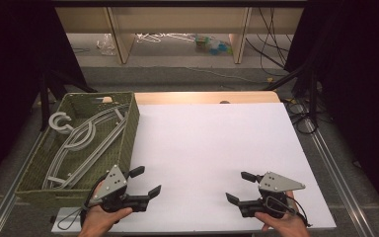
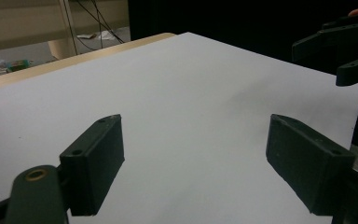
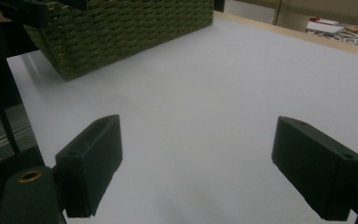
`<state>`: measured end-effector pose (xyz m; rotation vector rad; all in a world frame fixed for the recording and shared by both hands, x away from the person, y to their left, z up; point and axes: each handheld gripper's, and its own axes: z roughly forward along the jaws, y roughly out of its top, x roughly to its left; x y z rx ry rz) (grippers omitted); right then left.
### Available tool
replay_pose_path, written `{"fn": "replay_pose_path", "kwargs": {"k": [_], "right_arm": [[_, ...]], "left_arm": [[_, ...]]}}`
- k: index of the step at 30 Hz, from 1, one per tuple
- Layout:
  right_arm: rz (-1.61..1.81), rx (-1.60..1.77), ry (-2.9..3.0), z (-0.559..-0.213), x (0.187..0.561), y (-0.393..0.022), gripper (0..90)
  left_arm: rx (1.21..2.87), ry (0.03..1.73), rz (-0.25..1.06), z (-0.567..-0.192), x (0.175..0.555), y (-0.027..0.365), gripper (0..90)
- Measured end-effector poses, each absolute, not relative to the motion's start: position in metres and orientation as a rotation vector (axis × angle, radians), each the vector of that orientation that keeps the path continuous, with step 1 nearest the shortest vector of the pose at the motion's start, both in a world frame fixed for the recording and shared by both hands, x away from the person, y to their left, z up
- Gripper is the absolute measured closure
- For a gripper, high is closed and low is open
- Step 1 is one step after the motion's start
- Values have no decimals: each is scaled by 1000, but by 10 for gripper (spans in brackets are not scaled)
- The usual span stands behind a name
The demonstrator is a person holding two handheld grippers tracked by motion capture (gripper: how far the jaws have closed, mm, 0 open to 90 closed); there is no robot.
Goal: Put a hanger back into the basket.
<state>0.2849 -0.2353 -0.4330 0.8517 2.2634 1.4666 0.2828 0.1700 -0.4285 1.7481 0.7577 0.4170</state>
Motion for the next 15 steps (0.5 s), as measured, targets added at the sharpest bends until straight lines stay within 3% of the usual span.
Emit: {"fn": "replay_pose_path", "kwargs": {"k": [15], "right_arm": [[1471, 818, 2270, -433, 286, -234, 168]], "left_arm": [[1739, 760, 386, -430, 285, 171, 185]]}}
